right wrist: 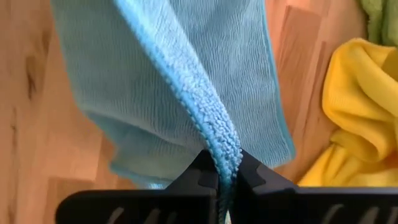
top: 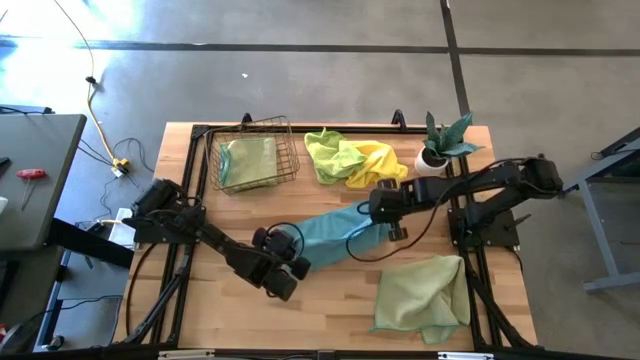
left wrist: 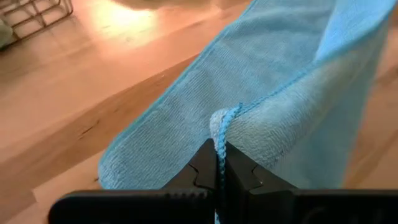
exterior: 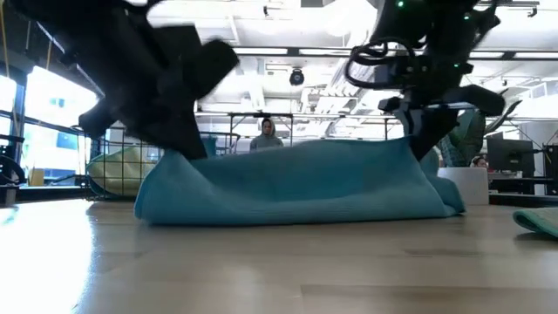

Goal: Fold microfiber towels
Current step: Fold the blue towel

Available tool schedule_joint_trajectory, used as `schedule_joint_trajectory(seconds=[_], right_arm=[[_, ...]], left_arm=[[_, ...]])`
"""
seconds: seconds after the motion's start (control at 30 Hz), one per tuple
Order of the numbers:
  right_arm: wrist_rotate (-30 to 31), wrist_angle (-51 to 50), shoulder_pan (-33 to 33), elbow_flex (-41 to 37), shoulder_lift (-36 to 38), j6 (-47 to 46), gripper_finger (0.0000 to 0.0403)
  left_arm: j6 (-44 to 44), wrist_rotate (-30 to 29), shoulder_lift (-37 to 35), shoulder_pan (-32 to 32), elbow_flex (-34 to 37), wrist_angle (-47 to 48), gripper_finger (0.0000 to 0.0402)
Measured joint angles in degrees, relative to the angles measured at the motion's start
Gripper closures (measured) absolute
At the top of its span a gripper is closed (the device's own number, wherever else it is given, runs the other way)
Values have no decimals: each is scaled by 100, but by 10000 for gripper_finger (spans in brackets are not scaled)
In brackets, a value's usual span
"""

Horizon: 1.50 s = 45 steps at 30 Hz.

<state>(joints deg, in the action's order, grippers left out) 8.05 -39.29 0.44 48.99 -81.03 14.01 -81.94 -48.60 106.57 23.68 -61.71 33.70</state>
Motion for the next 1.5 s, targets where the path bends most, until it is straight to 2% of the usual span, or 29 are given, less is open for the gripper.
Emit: schedule_joint_trajectory(seconds=[0.13, 0.3, 0.47, 0.67, 0.9, 1.17, 1.5], right_arm=[[-279, 267, -214, 0, 0, 62, 403], [-319, 390, -353, 0, -137, 299, 403], [-392, 397, -446, 0, -705, 354, 403], [286, 417, -461, 0, -1213, 523, 403], [344, 386, -430, 26, -1228, 751, 403], [783, 371, -367, 291, -1217, 1007, 403], [678, 357, -419, 293, -1233, 1008, 403]], left_arm=[[-199, 183, 306, -61, 1, -17, 401], [-447, -159, 562, -59, 2, -9, 401], [-456, -432, 596, -59, 2, 95, 401], [-494, -474, 596, -59, 2, 305, 401], [-364, -890, 596, 6, 2, 311, 401], [-146, -927, 596, 7, 2, 315, 401], [-83, -1083, 596, 5, 2, 458, 401]])
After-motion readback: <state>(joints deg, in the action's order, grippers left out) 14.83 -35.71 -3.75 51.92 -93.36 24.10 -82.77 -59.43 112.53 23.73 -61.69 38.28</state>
